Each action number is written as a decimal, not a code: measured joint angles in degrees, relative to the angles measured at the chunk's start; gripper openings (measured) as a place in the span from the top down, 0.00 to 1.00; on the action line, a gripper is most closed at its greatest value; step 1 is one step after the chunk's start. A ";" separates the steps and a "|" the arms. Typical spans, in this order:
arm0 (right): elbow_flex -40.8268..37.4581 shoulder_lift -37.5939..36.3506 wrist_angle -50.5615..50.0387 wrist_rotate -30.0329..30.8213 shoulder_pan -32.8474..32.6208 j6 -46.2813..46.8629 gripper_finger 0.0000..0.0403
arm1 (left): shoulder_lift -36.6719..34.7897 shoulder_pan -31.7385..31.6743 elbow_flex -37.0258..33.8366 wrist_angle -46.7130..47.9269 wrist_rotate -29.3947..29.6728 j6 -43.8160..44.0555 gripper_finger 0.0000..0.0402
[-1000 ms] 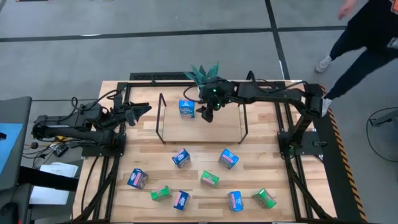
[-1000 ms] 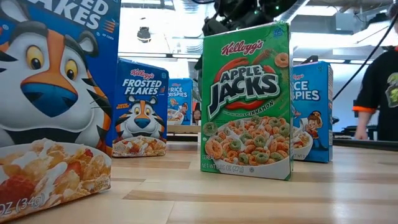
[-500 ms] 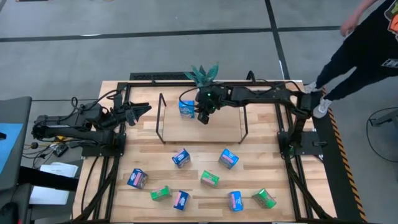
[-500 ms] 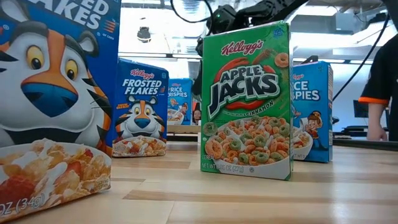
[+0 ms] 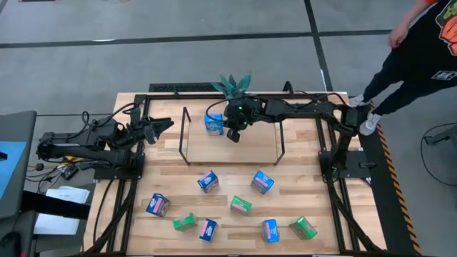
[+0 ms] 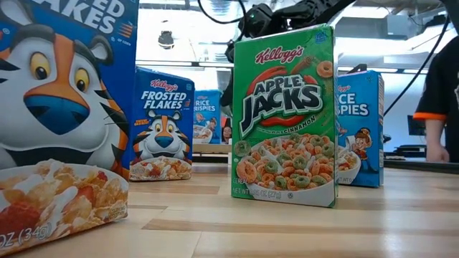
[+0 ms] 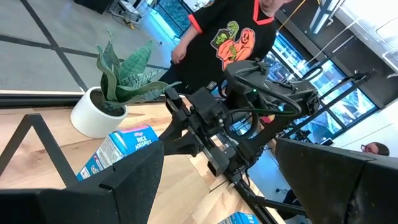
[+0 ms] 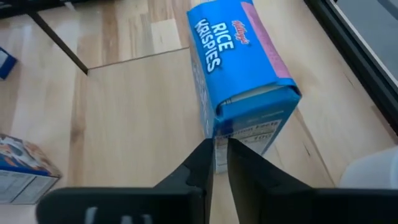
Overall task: Stack cereal on shelf
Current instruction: Put the top right light blue cereal box on the shelf, then put the top light blue cereal box on the shelf aligned with the other light blue cereal box
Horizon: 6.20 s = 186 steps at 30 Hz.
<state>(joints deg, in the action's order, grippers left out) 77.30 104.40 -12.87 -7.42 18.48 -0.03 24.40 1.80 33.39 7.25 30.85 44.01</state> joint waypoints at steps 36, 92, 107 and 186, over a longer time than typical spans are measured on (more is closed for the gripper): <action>4.28 -26.24 -11.20 11.94 15.43 -7.56 0.84 | 0.00 0.00 0.00 1.49 2.59 -0.24 0.25; -4.20 -38.27 -50.63 32.39 14.36 10.12 0.98 | -0.02 -0.01 -0.01 6.36 4.52 4.55 0.25; -11.39 -34.75 -63.56 45.59 22.90 23.36 0.98 | -0.02 -0.02 -0.02 6.34 4.57 5.11 0.25; -7.55 -29.78 -43.20 12.04 -53.90 65.84 0.32 | -0.02 -0.02 -0.02 6.18 0.50 -1.34 0.25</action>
<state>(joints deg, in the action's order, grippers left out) 69.76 74.62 -56.07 4.62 -35.42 65.80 24.38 1.78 33.36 13.43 31.35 42.67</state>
